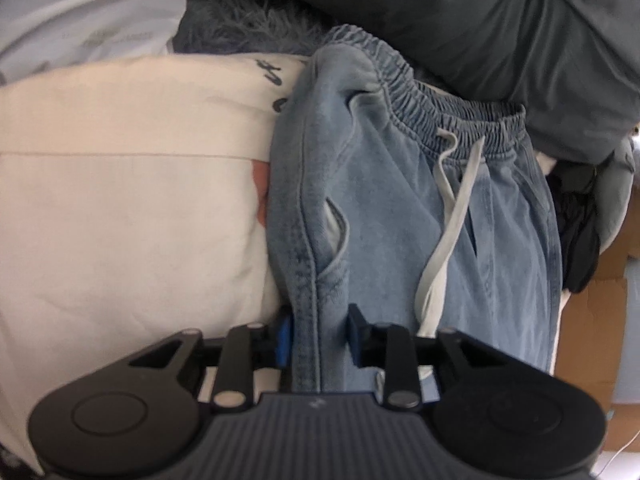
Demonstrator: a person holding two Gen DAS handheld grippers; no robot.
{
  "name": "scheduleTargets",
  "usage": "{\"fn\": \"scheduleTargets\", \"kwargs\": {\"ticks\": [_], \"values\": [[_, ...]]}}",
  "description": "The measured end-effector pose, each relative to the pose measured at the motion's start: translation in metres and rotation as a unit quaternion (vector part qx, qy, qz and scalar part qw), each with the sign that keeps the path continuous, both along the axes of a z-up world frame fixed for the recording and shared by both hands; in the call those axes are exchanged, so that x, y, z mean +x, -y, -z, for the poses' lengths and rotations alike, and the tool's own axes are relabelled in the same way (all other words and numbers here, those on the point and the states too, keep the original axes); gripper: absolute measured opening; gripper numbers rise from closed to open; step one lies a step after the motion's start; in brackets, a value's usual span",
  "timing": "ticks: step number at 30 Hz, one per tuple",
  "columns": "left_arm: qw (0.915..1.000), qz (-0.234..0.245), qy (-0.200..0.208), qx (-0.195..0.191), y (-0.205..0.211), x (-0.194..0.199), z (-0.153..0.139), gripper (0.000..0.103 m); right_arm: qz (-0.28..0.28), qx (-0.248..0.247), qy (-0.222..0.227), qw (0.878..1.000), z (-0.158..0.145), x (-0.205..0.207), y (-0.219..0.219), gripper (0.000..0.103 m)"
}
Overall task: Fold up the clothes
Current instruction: 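Grasp the jeans waistband edge with the left gripper while the right gripper holds the hem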
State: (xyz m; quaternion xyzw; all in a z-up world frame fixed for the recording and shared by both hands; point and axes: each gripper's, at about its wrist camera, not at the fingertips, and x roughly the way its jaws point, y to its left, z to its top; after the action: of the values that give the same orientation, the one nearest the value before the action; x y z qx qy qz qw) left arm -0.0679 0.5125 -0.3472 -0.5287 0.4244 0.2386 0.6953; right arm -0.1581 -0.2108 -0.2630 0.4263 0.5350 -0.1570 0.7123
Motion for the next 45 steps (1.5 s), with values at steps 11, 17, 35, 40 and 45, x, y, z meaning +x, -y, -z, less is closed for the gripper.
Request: {"fn": "scheduleTargets", "kwargs": {"ticks": [11,17,35,40,45], "values": [[0.9968,-0.038,0.049,-0.050,0.018,-0.026,0.003,0.051,0.005,-0.001,-0.005,1.000,0.003,-0.003,-0.004,0.002],[0.9970,-0.035,0.037,-0.057,0.007,-0.025,0.008,0.021,0.006,0.000,-0.001,1.000,0.002,-0.003,-0.002,0.002],[0.9996,0.010,0.025,-0.003,0.011,-0.015,-0.031,0.012,0.025,0.004,0.035,0.999,-0.005,0.001,0.003,0.002],[0.9993,0.028,0.025,0.008,0.012,-0.005,-0.044,0.011,0.026,0.003,0.057,0.998,-0.018,0.007,0.004,0.002],[0.9984,0.040,0.037,0.015,0.017,0.006,-0.059,0.010,0.018,-0.003,0.080,0.997,-0.038,0.015,0.005,0.002]]}}
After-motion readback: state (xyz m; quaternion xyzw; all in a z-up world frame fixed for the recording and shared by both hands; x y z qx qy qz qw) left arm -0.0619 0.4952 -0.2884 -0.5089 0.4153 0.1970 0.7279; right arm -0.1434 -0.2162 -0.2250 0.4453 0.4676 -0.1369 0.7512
